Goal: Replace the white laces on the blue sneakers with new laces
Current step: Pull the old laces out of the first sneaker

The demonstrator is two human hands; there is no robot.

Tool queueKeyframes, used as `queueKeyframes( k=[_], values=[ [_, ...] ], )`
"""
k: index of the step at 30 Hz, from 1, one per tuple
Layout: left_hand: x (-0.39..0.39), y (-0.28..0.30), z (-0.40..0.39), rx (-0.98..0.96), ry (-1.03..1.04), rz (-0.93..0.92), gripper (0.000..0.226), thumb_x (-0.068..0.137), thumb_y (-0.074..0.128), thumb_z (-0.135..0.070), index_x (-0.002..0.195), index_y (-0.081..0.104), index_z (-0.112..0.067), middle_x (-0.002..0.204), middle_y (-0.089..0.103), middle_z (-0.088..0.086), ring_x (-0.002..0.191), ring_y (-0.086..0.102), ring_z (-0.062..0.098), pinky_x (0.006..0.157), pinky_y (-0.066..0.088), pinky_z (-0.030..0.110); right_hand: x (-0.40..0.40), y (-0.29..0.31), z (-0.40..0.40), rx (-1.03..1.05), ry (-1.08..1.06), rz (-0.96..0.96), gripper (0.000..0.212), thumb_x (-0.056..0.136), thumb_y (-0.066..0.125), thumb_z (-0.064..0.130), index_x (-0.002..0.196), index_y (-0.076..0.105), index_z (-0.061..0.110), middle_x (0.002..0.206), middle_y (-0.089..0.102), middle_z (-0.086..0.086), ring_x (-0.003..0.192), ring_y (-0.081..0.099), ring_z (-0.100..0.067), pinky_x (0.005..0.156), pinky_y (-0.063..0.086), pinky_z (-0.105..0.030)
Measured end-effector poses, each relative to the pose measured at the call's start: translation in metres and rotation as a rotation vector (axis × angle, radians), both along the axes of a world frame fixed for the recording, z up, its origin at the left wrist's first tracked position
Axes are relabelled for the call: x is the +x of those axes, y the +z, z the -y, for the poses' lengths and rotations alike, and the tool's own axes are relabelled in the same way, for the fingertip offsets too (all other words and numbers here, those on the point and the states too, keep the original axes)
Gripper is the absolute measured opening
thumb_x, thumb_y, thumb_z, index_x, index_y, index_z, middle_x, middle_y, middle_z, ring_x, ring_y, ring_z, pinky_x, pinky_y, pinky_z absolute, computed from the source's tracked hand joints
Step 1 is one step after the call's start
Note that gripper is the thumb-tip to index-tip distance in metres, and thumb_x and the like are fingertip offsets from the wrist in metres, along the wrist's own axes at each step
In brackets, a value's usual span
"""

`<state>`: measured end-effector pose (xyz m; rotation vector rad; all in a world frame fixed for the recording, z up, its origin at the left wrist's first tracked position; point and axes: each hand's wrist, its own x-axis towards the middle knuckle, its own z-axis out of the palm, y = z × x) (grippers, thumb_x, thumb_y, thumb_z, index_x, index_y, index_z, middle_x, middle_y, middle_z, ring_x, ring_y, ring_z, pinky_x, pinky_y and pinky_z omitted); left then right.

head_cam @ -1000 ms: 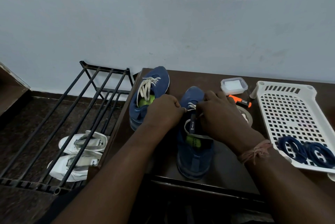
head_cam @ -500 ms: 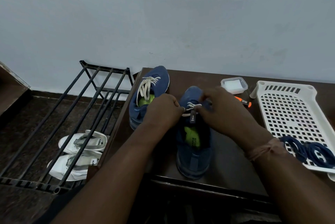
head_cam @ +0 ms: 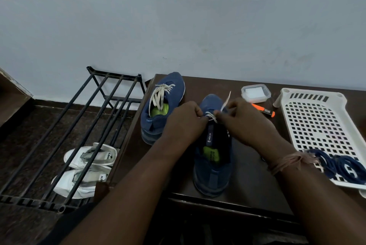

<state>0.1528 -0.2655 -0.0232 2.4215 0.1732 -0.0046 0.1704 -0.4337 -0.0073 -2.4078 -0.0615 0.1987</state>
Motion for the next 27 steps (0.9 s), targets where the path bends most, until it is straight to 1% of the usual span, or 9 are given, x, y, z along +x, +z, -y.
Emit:
queueKeyframes(
  k=[2,6,9,12,16,18,21,24,27],
  values=[
    [0.000,-0.004,0.006,-0.033,-0.024,0.050,0.014,0.087,0.071,-0.035,0.092,0.066,-0.023,0.078,0.063,-0.009,0.081,0.063,0.014,0.076,0.053,0.033,-0.003,-0.007,-0.004,-0.087,0.096,-0.060,0.033,0.087,0.070,0.040,0.106,0.059,0.016,0.092,0.066,-0.002,0.083,0.064,-0.017,0.066,0.052,-0.033],
    [0.002,-0.008,0.003,0.078,-0.070,0.082,0.013,0.088,0.071,-0.032,0.096,0.071,-0.021,0.084,0.068,-0.003,0.086,0.065,0.019,0.077,0.053,0.035,-0.006,-0.011,-0.011,-0.175,0.084,0.055,0.017,0.086,0.067,0.021,0.100,0.068,0.011,0.097,0.070,-0.008,0.090,0.065,-0.026,0.081,0.055,-0.041],
    [0.005,-0.010,-0.011,0.145,-0.037,0.059,0.007,0.092,0.065,-0.023,0.096,0.070,-0.020,0.091,0.070,-0.003,0.091,0.064,0.018,0.080,0.053,0.035,-0.004,-0.013,0.000,-0.100,-0.028,0.006,0.010,0.083,0.063,0.010,0.090,0.068,0.016,0.091,0.070,-0.004,0.084,0.065,-0.021,0.069,0.054,-0.034],
    [0.006,-0.014,-0.018,0.224,-0.011,0.041,0.012,0.093,0.059,-0.018,0.099,0.068,-0.023,0.098,0.069,-0.002,0.093,0.064,0.021,0.079,0.051,0.034,0.000,-0.017,0.010,-0.032,-0.111,-0.037,0.012,0.082,0.065,0.007,0.086,0.065,0.018,0.084,0.067,0.002,0.073,0.058,-0.009,0.053,0.036,-0.022],
    [0.003,-0.014,-0.002,0.325,-0.198,0.217,0.040,0.089,0.060,-0.011,0.120,0.071,-0.034,0.115,0.055,0.005,0.100,0.055,0.028,0.079,0.054,0.041,0.001,-0.018,0.008,-0.004,-0.104,-0.024,0.010,0.084,0.065,0.007,0.087,0.065,0.017,0.083,0.065,0.002,0.070,0.054,-0.005,0.052,0.032,-0.020],
    [0.000,-0.016,0.006,0.426,-0.335,0.314,0.036,0.086,0.068,-0.018,0.117,0.074,-0.036,0.116,0.059,0.001,0.102,0.051,0.028,0.079,0.050,0.040,0.002,-0.017,0.008,0.008,-0.109,-0.014,0.007,0.084,0.067,0.010,0.086,0.066,0.017,0.084,0.066,0.002,0.072,0.056,-0.006,0.053,0.034,-0.020],
    [-0.001,-0.023,0.013,0.459,-0.312,0.352,0.024,0.081,0.073,-0.037,0.103,0.075,-0.028,0.112,0.062,0.000,0.102,0.050,0.027,0.079,0.047,0.041,0.002,-0.015,0.007,0.028,-0.100,-0.011,0.007,0.085,0.067,0.010,0.085,0.066,0.017,0.085,0.066,0.002,0.076,0.059,-0.009,0.055,0.037,-0.021],
    [0.001,-0.028,0.021,0.442,-0.281,0.381,0.028,0.079,0.072,-0.030,0.105,0.065,-0.023,0.104,0.063,0.001,0.097,0.052,0.027,0.078,0.046,0.043,0.000,-0.015,0.004,0.038,-0.055,-0.009,0.005,0.086,0.064,0.011,0.085,0.067,0.014,0.081,0.067,0.000,0.076,0.063,-0.015,0.056,0.042,-0.024],
    [0.005,-0.032,0.026,0.469,-0.262,0.442,0.019,0.081,0.071,-0.024,0.100,0.071,-0.023,0.098,0.066,0.000,0.091,0.054,0.027,0.072,0.046,0.040,0.001,-0.015,0.002,0.027,-0.029,-0.011,0.005,0.086,0.064,0.011,0.085,0.067,0.015,0.082,0.068,-0.001,0.078,0.064,-0.018,0.058,0.043,-0.026]
  ],
)
